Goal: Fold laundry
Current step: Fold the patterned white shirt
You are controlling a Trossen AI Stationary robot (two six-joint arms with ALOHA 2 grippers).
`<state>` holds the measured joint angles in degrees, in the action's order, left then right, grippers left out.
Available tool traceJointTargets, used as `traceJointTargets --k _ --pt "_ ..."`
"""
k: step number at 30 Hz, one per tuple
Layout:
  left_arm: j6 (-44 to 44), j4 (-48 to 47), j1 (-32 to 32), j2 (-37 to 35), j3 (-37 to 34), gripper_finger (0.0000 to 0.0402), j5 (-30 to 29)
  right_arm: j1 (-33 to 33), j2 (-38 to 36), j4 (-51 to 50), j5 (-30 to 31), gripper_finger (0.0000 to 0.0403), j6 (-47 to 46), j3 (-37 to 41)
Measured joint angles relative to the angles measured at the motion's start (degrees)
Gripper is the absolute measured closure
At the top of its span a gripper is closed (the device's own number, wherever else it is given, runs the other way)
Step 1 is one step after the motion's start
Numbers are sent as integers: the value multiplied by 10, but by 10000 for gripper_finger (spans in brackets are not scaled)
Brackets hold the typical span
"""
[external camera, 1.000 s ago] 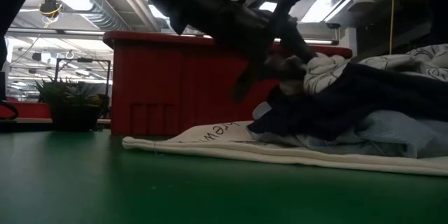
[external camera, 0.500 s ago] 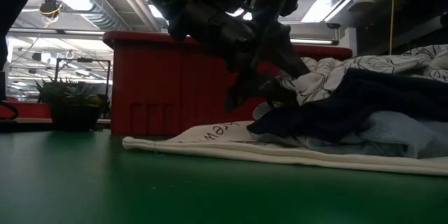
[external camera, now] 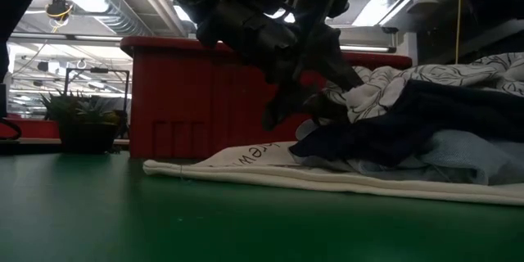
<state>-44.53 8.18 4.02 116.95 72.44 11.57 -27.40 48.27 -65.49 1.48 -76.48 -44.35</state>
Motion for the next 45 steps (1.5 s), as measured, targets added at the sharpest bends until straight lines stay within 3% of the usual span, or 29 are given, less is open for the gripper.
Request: traceJointTargets --k 7,15,18,24,29,34,41,45 --pt "0 0 1 0 0 250 0 0 14 59 -3 233 2 23" --pt "0 0 1 0 0 250 0 0 58 55 -11 237 6 41" --pt "0 0 1 0 0 250 0 0 68 56 -11 269 30 41" --pt "-18 4 1 0 0 250 20 0 66 47 -11 388 58 36" --pt "-36 4 0 0 0 250 72 0 67 -43 -6 373 65 -16" --pt "-63 4 -5 0 0 250 109 0 67 -127 21 395 65 -45" --pt "-65 4 -19 0 0 250 141 0 68 -134 25 369 65 -45" --pt "-60 -1 -17 0 0 250 124 0 68 -122 21 355 64 -45"
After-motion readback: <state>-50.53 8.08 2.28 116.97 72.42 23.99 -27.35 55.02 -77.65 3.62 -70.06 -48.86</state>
